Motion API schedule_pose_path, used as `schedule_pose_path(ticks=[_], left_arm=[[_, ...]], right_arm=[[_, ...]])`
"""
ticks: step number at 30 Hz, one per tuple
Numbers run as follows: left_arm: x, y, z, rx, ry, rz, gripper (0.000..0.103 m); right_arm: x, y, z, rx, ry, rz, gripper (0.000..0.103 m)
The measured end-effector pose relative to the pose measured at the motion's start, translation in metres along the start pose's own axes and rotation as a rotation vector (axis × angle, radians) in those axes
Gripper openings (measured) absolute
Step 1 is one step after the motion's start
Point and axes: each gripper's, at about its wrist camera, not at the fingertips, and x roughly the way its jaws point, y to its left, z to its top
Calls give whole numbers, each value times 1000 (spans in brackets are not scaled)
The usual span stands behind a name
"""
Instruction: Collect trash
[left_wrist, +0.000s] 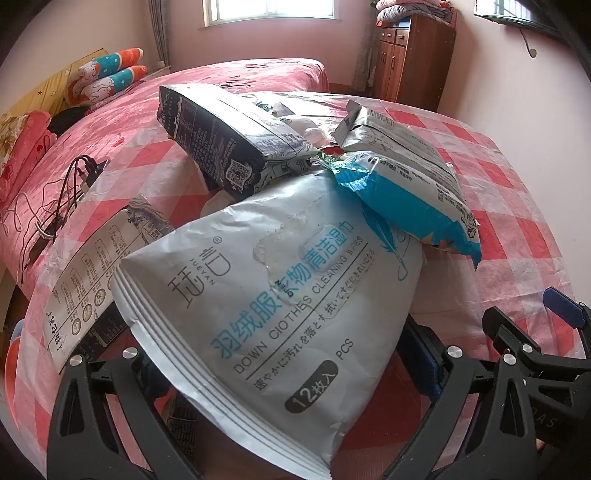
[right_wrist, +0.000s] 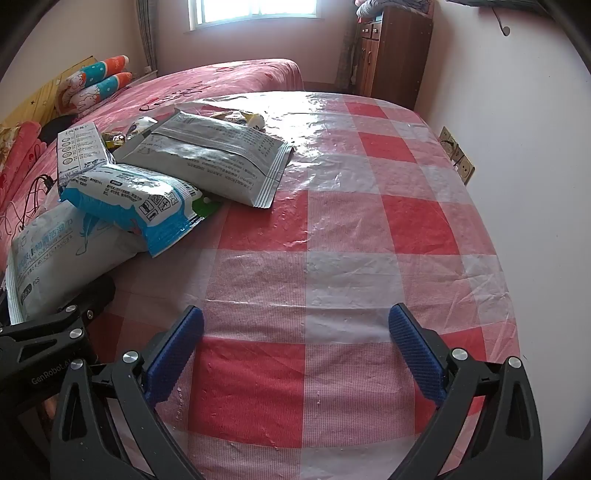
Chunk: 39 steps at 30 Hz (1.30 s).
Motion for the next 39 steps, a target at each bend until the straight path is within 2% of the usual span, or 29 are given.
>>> schedule_pose_path(ticks=[17, 22, 28, 39], left_arm=[[-5, 4, -4, -4, 4, 3, 99], [-15, 7, -15, 17, -3, -11, 99], [-55, 10, -26, 62, -93, 15, 99], [-128, 34, -45, 87, -236, 76, 99]], right_arm=[[-2, 0, -2, -10, -1, 6, 99], [-6, -2, -3, -21, -2, 14, 99], [-17, 4, -21, -19, -20, 13, 99], [-92, 10, -47, 37, -179, 34, 99]])
